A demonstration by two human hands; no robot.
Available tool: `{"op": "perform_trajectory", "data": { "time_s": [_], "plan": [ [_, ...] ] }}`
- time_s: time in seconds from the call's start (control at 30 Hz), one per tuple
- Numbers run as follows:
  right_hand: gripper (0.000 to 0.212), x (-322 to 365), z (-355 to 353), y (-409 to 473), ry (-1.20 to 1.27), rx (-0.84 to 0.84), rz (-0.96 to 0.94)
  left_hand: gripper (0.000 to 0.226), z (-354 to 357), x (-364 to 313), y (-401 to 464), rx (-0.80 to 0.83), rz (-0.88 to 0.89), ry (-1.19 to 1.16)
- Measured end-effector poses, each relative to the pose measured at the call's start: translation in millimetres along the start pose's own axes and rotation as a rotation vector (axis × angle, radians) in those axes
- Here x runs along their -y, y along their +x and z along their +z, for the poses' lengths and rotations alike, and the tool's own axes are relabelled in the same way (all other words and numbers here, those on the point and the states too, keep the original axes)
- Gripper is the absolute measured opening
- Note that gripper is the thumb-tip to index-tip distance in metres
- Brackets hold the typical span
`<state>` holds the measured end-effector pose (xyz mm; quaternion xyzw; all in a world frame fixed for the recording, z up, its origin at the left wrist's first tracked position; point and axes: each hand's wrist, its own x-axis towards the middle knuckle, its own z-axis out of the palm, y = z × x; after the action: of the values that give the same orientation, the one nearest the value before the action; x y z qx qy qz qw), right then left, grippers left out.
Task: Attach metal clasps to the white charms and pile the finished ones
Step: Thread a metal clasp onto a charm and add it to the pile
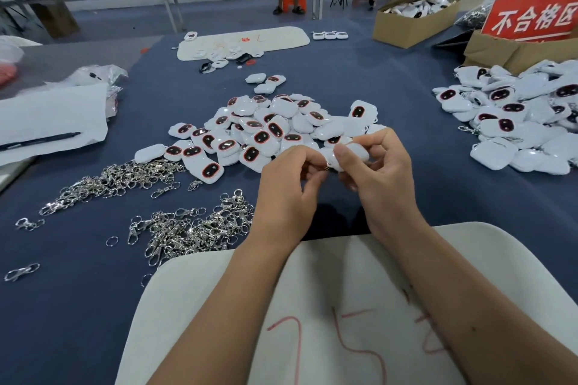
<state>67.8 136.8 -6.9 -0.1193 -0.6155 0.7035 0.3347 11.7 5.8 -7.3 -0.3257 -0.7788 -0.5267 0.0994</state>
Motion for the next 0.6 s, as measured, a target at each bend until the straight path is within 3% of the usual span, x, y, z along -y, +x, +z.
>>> {"op": "perform_trajectory", "data": {
  "time_s": [0.4, 0.6],
  "plan": [
    [0.03, 0.2, 1.6, -3.3, -0.302, 0.055, -0.241, 0.007, -8.2, -0.7, 0.5, 0.053, -0.027, 0.097],
    [0.033, 1.8, 2.4, -5.3, -0.24, 0.019, -0.213, 0.012, -3.0, -2.4, -1.0, 0.031, 0.028, 0.194]
  ]
}}
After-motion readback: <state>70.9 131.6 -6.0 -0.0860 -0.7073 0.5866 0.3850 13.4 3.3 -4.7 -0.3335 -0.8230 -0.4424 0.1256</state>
